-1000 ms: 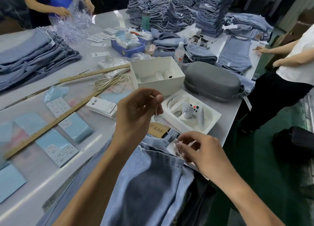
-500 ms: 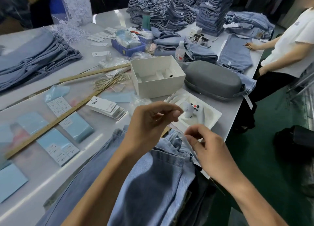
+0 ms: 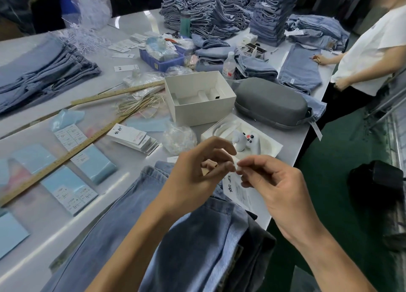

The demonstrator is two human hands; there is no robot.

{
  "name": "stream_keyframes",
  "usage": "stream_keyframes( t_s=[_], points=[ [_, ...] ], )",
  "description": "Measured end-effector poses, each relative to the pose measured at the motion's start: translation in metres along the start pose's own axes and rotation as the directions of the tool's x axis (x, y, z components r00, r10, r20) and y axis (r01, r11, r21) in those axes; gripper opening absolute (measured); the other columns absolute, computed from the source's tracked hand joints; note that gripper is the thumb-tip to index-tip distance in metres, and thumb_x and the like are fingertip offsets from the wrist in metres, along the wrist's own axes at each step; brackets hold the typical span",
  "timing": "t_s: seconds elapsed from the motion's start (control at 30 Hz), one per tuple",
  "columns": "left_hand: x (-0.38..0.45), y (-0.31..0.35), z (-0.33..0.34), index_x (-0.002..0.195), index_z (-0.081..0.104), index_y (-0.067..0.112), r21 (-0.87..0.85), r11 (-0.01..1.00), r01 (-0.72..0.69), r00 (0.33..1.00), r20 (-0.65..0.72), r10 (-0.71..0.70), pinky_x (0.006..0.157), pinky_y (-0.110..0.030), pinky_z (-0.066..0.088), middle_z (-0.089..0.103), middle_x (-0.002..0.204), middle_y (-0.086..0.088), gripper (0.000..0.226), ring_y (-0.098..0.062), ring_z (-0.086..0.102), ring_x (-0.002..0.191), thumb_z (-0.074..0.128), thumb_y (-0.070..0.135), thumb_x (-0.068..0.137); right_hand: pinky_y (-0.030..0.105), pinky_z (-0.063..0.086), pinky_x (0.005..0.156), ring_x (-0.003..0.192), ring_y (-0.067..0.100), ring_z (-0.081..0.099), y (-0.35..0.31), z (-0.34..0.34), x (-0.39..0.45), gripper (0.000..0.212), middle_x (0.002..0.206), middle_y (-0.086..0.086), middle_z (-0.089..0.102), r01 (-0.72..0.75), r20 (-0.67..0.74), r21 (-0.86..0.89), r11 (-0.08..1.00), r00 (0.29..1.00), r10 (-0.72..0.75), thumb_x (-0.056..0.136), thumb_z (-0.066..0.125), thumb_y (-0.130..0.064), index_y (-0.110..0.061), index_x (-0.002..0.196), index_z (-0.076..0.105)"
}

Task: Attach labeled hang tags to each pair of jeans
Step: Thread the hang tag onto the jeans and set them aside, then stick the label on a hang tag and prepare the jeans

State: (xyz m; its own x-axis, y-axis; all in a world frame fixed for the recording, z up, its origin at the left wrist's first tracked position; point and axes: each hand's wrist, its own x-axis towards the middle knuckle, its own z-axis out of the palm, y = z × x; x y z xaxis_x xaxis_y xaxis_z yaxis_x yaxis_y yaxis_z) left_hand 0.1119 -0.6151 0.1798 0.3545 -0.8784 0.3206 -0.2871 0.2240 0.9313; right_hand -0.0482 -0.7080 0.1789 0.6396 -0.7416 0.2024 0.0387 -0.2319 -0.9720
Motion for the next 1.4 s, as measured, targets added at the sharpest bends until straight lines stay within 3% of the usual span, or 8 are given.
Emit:
stream_keyframes(
  t_s=[0.1,0.27,0.87,1.03,1.1,1.2,1.27,1.4],
  points=[
    [-0.003,-0.001,0.002,0.104,0.064,0.023,0.037,0.999,-0.003,1.000,-0.018,0.004,0.070,-0.035,0.052,0.074,0.088,0.002,0.020,-0.024,0.070,0.083,0.072,0.007,0.094,0.018,0.057,0.074,0.091,0.014,0.074,0.002,0.004,-0.001,0.016,0.095,-0.001,0.077,-0.014,-0.023,0.020,1.000,1.000,0.014,0.085,0.069,-0.028,-0.032,0.098,0.077],
    [-0.003,-0.004,0.000,0.107,0.063,0.024,0.228,0.968,-0.102,0.995,0.032,0.097,0.071,-0.013,0.047,0.073,0.086,0.010,0.027,-0.010,0.066,0.076,0.074,0.005,0.092,0.018,0.057,0.076,0.092,0.014,0.073,0.004,0.006,-0.001,0.017,0.096,-0.002,0.077,-0.005,-0.009,-0.002,1.000,1.000,0.005,0.088,0.068,-0.024,-0.031,0.100,0.077],
    [-0.006,-0.007,-0.003,0.100,0.065,0.020,0.399,0.892,-0.211,0.963,-0.073,0.260,0.071,-0.007,0.042,0.072,0.088,0.015,0.011,0.001,0.063,0.077,0.072,0.014,0.094,0.021,0.057,0.078,0.091,0.016,0.073,0.004,0.011,0.005,0.015,0.096,0.000,0.076,-0.016,-0.001,0.018,1.000,1.000,0.016,0.088,0.071,-0.029,-0.029,0.101,0.076],
    [-0.009,-0.011,-0.002,0.103,0.067,0.023,0.466,0.852,-0.240,0.956,-0.040,0.291,0.067,-0.032,0.053,0.071,0.086,0.011,0.005,-0.010,0.063,0.073,0.067,0.023,0.098,0.022,0.057,0.079,0.091,0.020,0.073,0.009,0.011,0.005,0.017,0.097,0.002,0.076,-0.016,0.018,-0.011,1.000,1.000,0.016,0.088,0.070,-0.032,-0.029,0.105,0.074],
    [-0.009,-0.010,-0.002,0.103,0.069,0.021,0.448,0.860,-0.244,0.959,-0.020,0.283,0.069,-0.030,0.054,0.073,0.088,0.011,0.007,-0.008,0.066,0.076,0.071,0.021,0.096,0.022,0.057,0.079,0.092,0.019,0.072,0.010,0.007,0.004,0.019,0.098,0.001,0.076,-0.019,0.035,-0.027,0.999,0.999,0.020,0.089,0.070,-0.033,-0.029,0.106,0.074],
    [-0.004,-0.009,-0.013,0.101,0.069,0.020,0.259,0.959,-0.119,0.993,0.046,0.111,0.072,-0.020,0.052,0.077,0.089,0.015,0.018,-0.009,0.070,0.077,0.080,0.023,0.087,0.020,0.056,0.078,0.084,0.016,0.070,0.007,-0.002,0.005,0.015,0.094,0.001,0.074,-0.002,0.150,-0.083,0.997,0.989,0.015,0.091,0.071,-0.031,-0.027,0.106,0.074],
    [0.001,-0.010,-0.023,0.101,0.069,0.017,0.128,0.992,0.006,0.989,0.149,-0.025,0.074,-0.033,0.055,0.078,0.088,0.009,0.026,-0.017,0.072,0.079,0.084,0.024,0.082,0.022,0.056,0.077,0.081,0.016,0.068,0.005,-0.006,0.006,0.014,0.092,0.002,0.073,0.020,0.241,-0.112,0.994,0.970,0.007,0.091,0.071,-0.023,-0.027,0.104,0.073],
    [0.008,-0.015,-0.021,0.097,0.072,0.010,0.091,0.996,0.001,0.979,0.204,-0.020,0.076,-0.044,0.052,0.076,0.087,0.000,0.022,-0.019,0.071,0.081,0.084,0.021,0.082,0.021,0.057,0.080,0.086,0.015,0.071,-0.001,-0.008,0.006,0.020,0.097,0.002,0.074,0.054,0.265,-0.114,0.992,0.964,-0.022,0.090,0.069,-0.019,-0.032,0.104,0.072]
  ],
)
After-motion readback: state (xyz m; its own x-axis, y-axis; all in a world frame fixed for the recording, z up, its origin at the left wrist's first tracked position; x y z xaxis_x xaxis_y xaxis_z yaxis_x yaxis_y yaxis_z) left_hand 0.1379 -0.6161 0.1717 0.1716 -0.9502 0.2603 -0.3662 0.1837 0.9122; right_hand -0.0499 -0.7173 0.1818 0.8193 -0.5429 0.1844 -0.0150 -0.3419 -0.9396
